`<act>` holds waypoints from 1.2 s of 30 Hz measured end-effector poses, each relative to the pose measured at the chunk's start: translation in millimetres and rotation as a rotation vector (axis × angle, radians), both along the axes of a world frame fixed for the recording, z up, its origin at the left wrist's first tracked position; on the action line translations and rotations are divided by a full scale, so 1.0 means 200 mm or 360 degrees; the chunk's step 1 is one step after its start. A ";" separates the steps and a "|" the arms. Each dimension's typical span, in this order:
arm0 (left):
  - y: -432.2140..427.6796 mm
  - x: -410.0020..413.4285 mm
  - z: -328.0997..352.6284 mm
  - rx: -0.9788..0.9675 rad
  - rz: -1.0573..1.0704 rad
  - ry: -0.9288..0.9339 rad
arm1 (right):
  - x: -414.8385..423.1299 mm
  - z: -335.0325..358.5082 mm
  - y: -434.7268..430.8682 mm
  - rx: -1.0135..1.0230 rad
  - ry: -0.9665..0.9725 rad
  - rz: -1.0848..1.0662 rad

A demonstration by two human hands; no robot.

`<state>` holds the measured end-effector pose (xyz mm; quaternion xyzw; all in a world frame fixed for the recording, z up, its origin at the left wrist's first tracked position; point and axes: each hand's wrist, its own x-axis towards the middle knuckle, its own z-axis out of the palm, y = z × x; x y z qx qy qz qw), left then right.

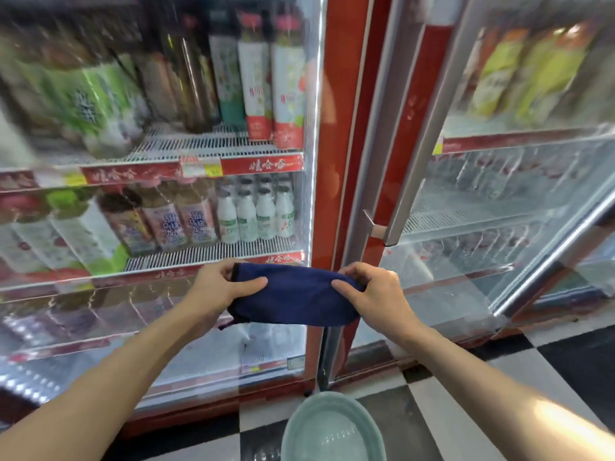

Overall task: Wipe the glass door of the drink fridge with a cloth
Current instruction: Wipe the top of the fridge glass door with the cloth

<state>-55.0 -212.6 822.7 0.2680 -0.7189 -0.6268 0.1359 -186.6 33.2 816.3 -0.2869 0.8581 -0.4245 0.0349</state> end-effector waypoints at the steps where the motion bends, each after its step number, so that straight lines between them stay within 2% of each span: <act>1: -0.01 -0.01 0.08 -0.0009 0.0014 0.0037 | -0.01 0.08 -0.02 -0.0021 0.0065 0.0009; 8: -0.02 -0.03 0.63 -0.0172 0.0099 0.0307 | -0.07 0.67 -0.09 -0.0243 0.0273 0.0114; 19: -0.04 0.02 1.59 -0.0414 0.0095 0.0437 | -0.11 1.56 -0.13 -0.0522 0.0677 0.0168; 24: -0.01 0.06 1.95 -0.0702 0.0247 0.0624 | -0.08 1.93 -0.14 -0.0655 0.0861 0.0157; 28: -0.01 0.08 2.23 -0.0897 0.0504 0.0819 | -0.05 2.24 -0.17 -0.0745 0.0976 0.0209; 33: 0.03 0.11 2.53 -0.0972 0.0720 0.1105 | -0.03 2.57 -0.23 -0.0800 0.1079 0.0177; 36: -0.02 0.10 2.71 -0.0965 0.0717 0.1238 | -0.03 2.75 -0.28 -0.0887 0.1141 0.0146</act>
